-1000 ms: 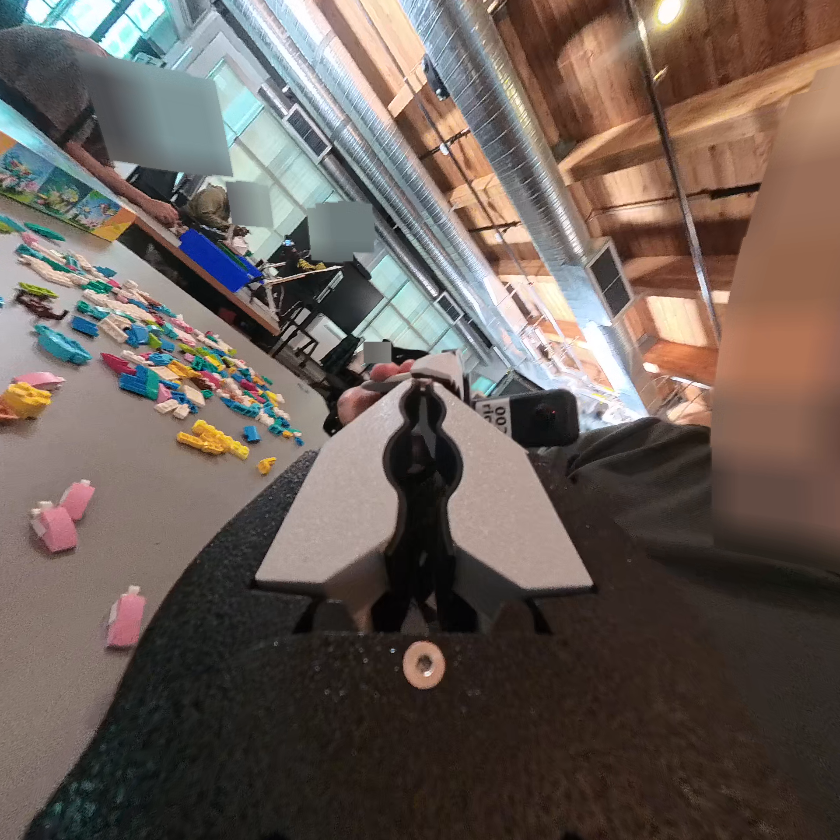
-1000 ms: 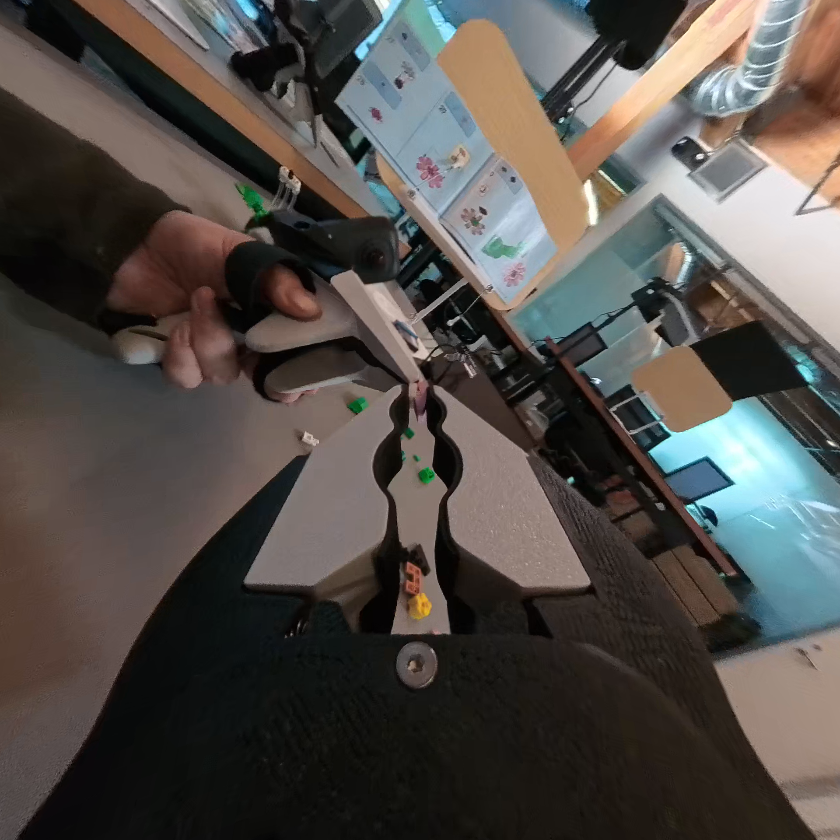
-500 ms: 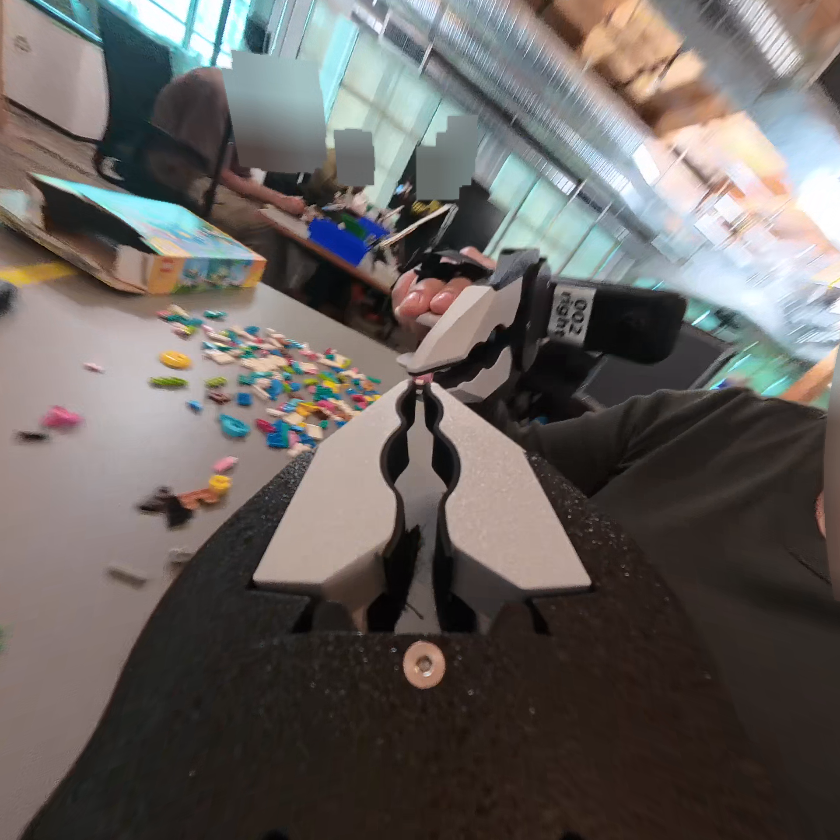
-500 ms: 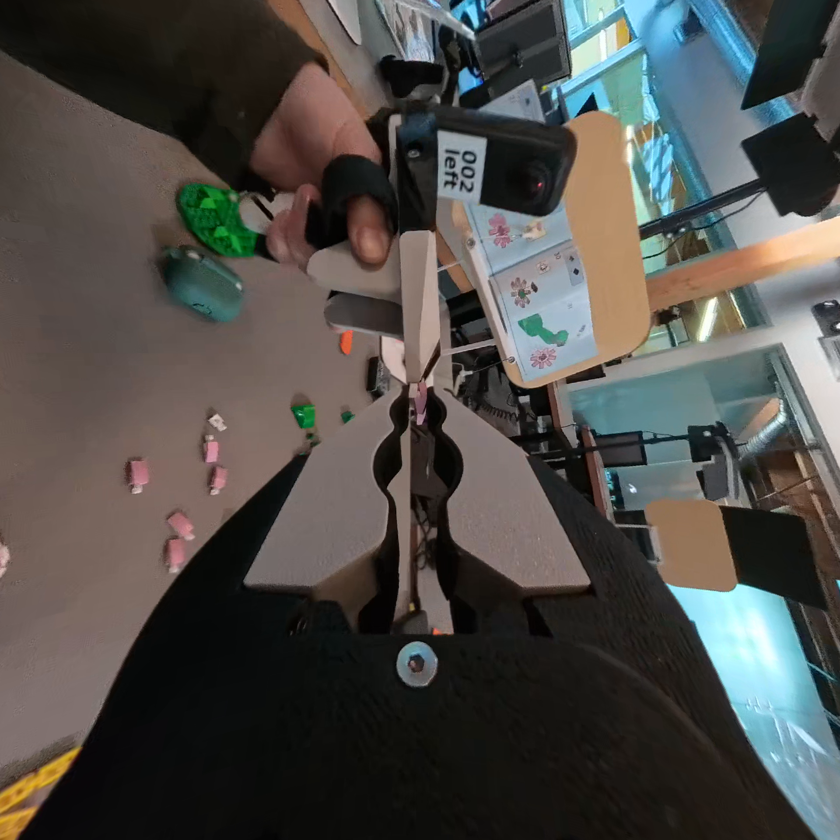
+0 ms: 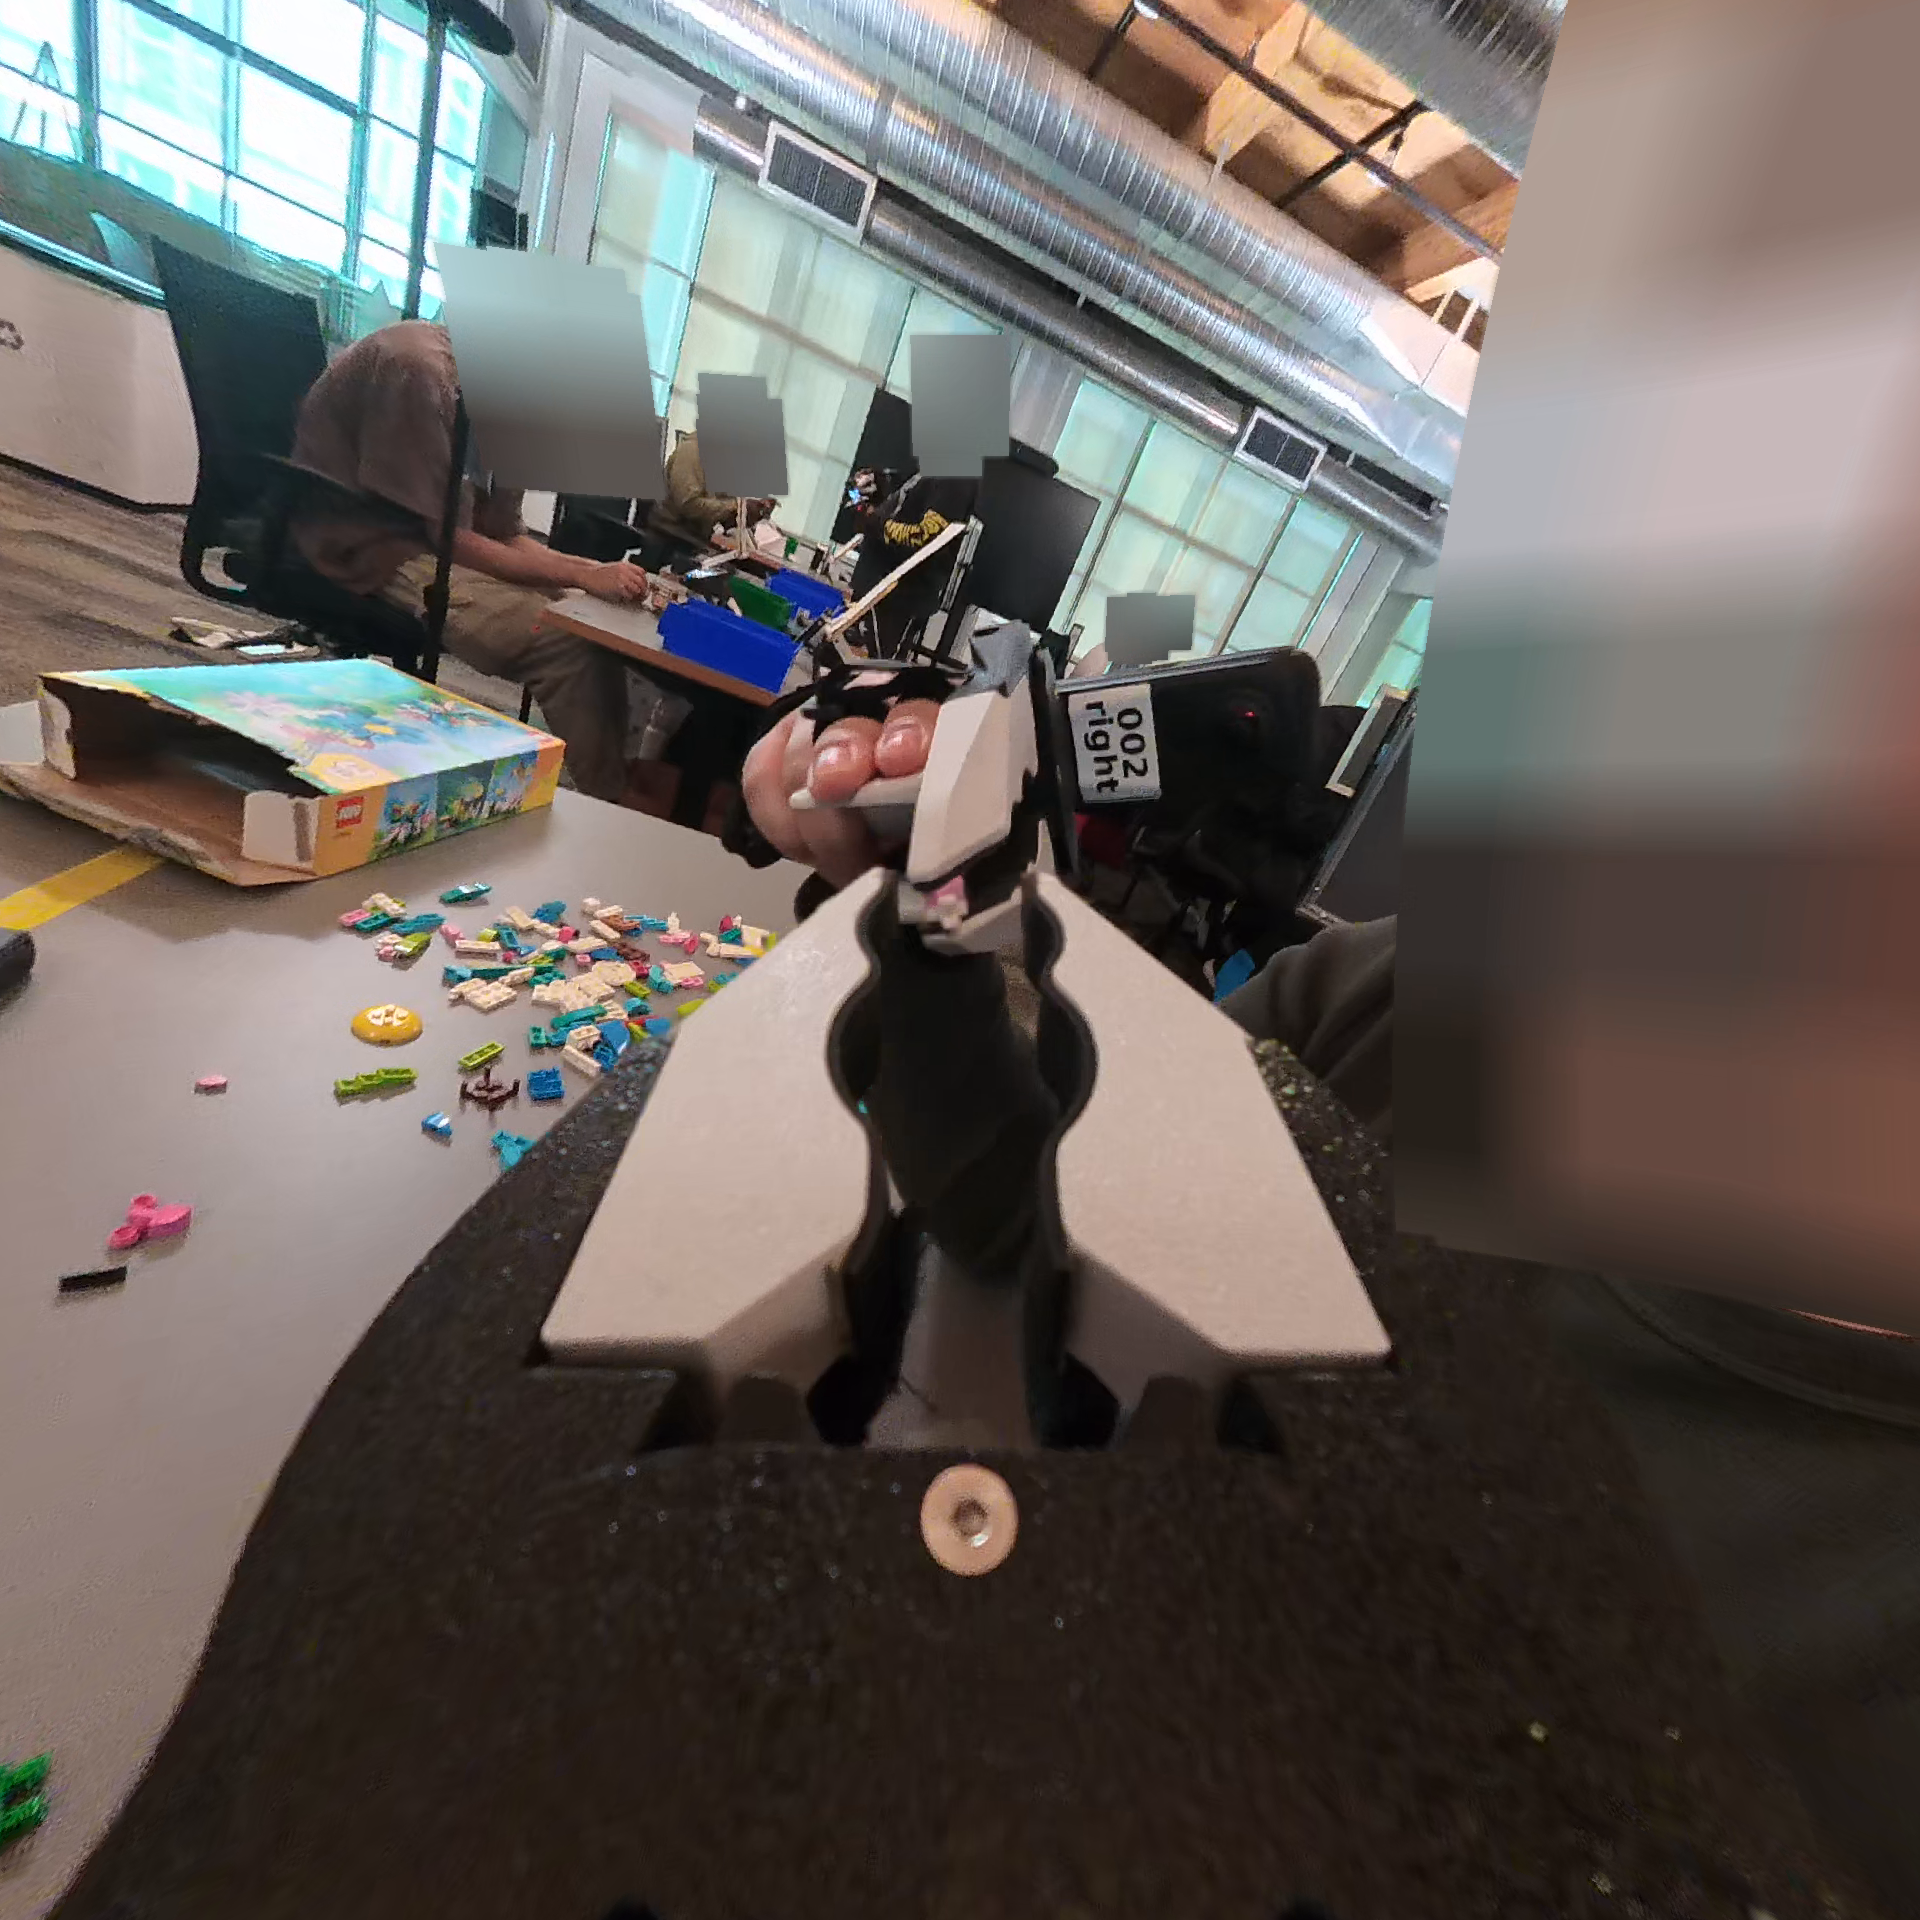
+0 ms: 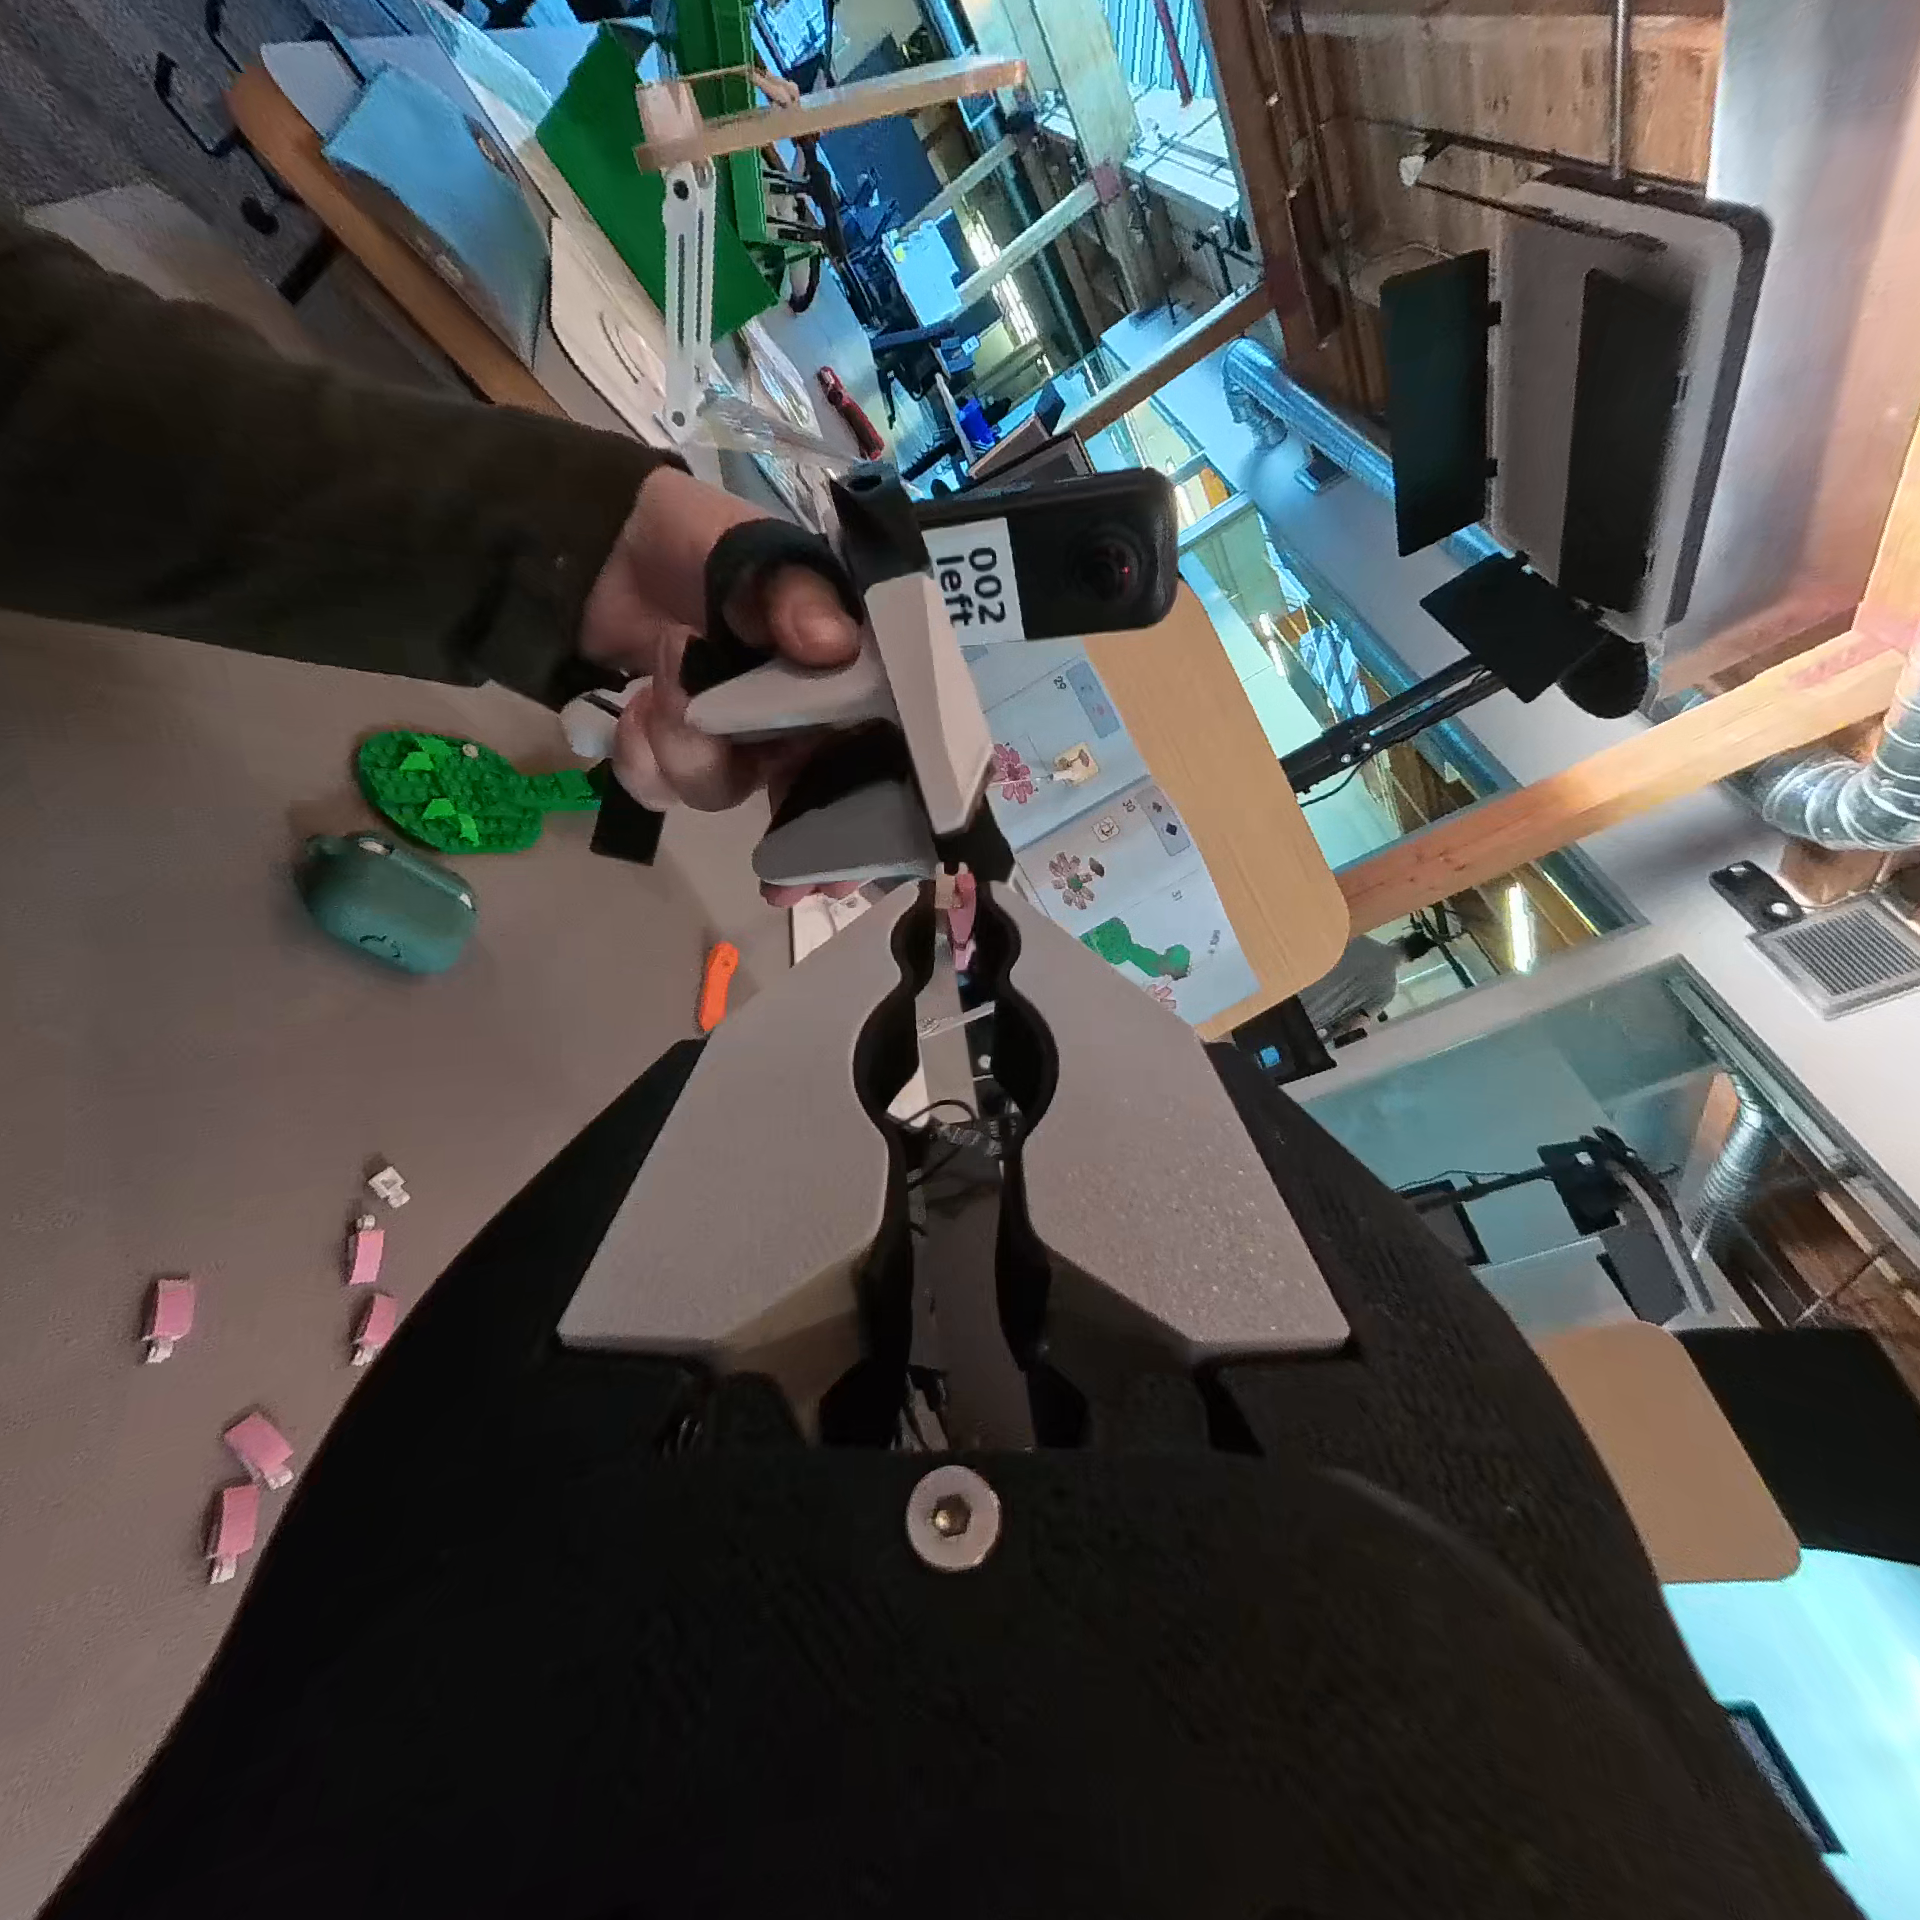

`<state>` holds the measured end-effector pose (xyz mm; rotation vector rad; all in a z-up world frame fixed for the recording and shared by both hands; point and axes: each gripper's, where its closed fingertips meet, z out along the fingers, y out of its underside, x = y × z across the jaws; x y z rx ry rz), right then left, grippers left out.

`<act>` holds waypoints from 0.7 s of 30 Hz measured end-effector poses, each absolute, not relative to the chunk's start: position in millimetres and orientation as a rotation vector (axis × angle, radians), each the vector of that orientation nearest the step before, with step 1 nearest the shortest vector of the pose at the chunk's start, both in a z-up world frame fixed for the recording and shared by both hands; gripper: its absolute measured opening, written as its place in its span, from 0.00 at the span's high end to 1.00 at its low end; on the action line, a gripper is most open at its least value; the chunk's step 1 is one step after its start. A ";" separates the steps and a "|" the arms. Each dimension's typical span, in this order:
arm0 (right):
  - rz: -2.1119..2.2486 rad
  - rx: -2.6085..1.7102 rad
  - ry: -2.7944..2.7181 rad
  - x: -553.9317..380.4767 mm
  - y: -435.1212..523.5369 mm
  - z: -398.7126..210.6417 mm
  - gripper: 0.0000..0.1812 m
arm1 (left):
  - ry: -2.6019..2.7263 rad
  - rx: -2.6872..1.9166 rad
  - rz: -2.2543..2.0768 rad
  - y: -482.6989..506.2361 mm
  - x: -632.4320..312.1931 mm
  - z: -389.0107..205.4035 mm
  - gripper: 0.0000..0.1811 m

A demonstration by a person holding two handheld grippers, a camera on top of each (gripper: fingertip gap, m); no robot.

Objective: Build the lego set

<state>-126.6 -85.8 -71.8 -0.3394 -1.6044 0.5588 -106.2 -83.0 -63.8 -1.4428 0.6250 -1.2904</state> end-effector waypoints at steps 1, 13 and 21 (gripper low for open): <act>0.566 -0.335 -1.607 -127.5 -86.4 -72.7 0.97 | 0.633 -1.450 -1.293 -83.0 -104.1 -65.5 0.90; 0.592 -0.334 -1.581 -130.3 -81.5 -71.8 0.97 | 0.599 -1.451 -1.322 -77.6 -119.0 -70.3 0.95; 0.570 -0.323 -1.580 -132.5 -81.4 -73.0 0.97 | 0.609 -1.455 -1.315 -77.9 -114.5 -71.1 0.98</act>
